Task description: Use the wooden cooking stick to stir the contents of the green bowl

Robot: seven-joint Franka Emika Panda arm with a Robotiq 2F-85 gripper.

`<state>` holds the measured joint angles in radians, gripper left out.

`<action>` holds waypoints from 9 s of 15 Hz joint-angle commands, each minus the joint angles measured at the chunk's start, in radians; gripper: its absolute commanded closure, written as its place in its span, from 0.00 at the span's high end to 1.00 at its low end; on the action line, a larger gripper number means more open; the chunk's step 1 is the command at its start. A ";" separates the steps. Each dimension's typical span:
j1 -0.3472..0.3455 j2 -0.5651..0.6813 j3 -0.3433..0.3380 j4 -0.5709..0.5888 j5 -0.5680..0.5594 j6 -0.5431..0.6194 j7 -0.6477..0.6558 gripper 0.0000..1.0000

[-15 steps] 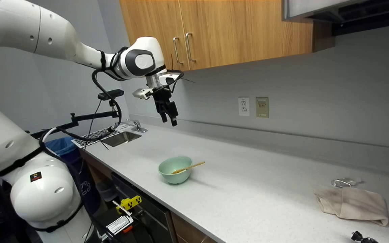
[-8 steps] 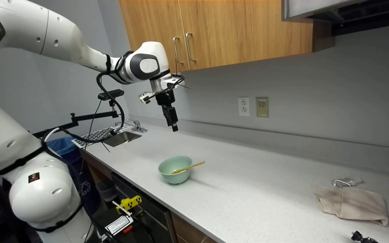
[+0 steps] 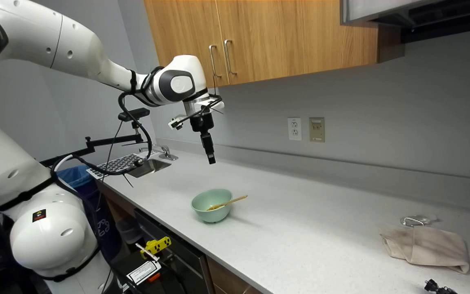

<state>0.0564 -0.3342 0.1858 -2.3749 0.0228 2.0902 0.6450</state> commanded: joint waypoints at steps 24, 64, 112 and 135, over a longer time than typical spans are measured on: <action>-0.065 0.082 -0.046 -0.031 -0.014 0.023 0.344 1.00; -0.100 0.229 -0.111 -0.109 -0.307 0.301 0.707 1.00; -0.015 0.034 0.056 -0.146 -0.680 0.208 0.765 0.17; 0.021 0.120 0.051 -0.081 -1.179 0.196 1.303 0.04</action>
<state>0.0474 -0.2103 0.2639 -2.4617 -1.1207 2.3074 1.9252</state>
